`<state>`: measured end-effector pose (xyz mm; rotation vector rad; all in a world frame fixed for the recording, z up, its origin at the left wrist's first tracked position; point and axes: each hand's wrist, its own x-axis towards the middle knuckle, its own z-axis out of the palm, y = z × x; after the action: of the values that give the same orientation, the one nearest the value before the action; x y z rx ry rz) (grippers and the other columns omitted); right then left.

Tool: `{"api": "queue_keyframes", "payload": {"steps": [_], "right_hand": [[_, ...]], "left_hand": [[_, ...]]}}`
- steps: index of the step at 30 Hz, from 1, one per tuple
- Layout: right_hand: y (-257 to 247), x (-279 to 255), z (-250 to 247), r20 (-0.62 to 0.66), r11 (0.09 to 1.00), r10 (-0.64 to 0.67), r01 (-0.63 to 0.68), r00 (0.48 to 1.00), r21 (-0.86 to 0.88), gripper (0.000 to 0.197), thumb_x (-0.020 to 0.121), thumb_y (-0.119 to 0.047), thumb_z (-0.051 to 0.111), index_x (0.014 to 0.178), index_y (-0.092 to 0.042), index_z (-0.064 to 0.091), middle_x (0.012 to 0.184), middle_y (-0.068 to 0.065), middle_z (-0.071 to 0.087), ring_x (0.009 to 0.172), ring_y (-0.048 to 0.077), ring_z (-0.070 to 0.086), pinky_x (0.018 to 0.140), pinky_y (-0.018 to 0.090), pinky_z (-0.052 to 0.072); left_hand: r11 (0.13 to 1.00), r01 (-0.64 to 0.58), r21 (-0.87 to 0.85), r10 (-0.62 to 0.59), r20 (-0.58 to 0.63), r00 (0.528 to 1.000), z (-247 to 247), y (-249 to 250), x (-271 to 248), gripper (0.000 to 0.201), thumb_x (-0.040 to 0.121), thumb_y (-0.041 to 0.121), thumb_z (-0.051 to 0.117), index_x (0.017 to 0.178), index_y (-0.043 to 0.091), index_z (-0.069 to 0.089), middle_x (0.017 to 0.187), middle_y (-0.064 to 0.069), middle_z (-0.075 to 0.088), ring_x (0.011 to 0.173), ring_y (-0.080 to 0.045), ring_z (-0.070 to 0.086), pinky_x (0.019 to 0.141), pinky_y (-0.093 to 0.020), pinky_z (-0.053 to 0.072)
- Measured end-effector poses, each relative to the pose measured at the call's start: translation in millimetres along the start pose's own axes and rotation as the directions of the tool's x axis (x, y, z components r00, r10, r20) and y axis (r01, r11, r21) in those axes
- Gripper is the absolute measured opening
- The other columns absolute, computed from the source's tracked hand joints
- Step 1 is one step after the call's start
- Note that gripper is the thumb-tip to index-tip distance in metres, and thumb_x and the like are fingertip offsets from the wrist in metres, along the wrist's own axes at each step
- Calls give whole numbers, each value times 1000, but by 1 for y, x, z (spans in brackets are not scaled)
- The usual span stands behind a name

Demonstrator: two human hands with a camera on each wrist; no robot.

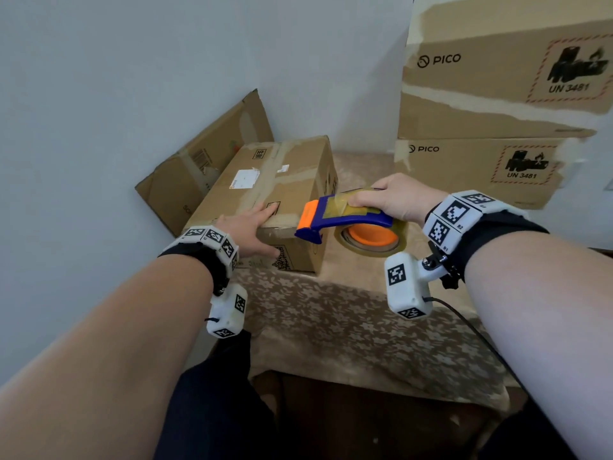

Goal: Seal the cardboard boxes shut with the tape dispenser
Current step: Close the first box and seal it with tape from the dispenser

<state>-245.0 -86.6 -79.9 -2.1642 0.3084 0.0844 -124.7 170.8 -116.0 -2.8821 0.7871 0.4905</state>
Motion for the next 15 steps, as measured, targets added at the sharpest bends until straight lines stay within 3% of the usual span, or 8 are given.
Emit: {"api": "queue_keyframes", "payload": {"steps": [4, 7, 10, 15], "right_hand": [[3, -2, 7, -4, 1000, 18, -18, 1000, 11, 36, 80, -49, 67, 82, -13, 65, 71, 9, 62, 65, 20, 54, 63, 27, 40], [6, -3, 9, -11, 999, 36, -36, 999, 34, 38, 79, -50, 67, 84, -13, 65, 73, 10, 62, 67, 21, 55, 65, 28, 42], [9, -5, 11, -22, 997, 52, -51, 998, 62, 38, 79, -50, 68, 80, -12, 63, 70, 8, 62, 64, 21, 54, 64, 28, 41], [17, -8, 18, -28, 989, 60, -56, 998, 139, 39, 79, -49, 68, 82, -10, 68, 68, 6, 64, 63, 20, 57, 65, 28, 43]], "left_hand": [[999, 26, 40, -26, -3, 1000, -7, 11, -4, 109, 76, 64, 63, 151, 33, -10, 160, 6, -9, 147, -20, 11, 115, -58, 8], [995, -65, 79, 67, -23, 997, -7, 32, -4, 115, 75, 62, 66, 151, 25, -12, 160, 3, -11, 147, -20, 1, 116, -53, 9], [986, -164, 37, 166, -45, 985, -5, 50, 0, 122, 71, 57, 72, 150, 26, -14, 159, 3, -13, 147, -22, -4, 116, -57, 10], [982, -184, 28, 186, -89, 978, -1, 50, 0, 121, 71, 52, 75, 151, 27, -13, 160, 4, -12, 147, -22, -3, 117, -55, 7]]}}
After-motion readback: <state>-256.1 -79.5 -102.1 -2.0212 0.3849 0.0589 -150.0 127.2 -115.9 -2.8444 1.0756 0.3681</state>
